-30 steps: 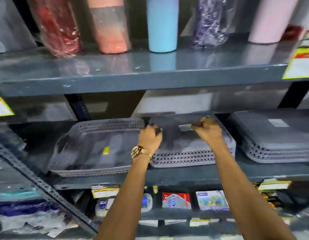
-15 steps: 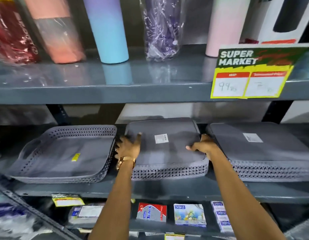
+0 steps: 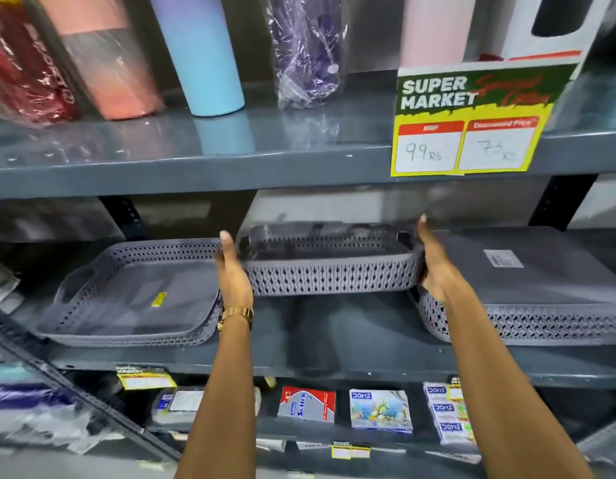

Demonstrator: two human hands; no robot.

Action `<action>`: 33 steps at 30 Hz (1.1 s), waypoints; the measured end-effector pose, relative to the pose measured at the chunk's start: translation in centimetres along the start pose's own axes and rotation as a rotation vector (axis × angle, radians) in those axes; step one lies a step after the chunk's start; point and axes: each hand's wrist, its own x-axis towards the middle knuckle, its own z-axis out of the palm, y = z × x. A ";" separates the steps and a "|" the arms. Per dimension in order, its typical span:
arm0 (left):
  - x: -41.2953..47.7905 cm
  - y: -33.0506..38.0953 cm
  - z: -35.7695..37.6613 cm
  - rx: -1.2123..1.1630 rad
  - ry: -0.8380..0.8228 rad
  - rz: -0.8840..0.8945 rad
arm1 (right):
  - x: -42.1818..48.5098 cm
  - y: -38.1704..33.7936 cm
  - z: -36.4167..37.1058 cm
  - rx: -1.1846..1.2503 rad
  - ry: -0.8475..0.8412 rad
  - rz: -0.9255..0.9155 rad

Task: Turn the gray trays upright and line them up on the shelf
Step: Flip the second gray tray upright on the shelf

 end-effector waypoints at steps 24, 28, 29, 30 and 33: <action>-5.9 -2.8 -2.1 1.130 -0.157 0.647 | -4.5 5.1 0.1 -0.858 0.301 -0.271; -8.9 -2.3 3.2 0.911 -0.336 0.659 | -4.1 2.9 -2.7 -0.830 0.320 -0.367; -9.6 -2.3 4.7 0.876 -0.367 0.659 | -3.8 2.3 -3.5 -0.821 0.319 -0.377; -10.3 -2.3 6.0 0.849 -0.400 0.641 | -3.5 1.8 -4.2 -0.805 0.322 -0.384; -12.6 -2.9 11.2 0.728 -0.512 0.546 | -2.3 0.0 -8.1 -0.757 0.354 -0.442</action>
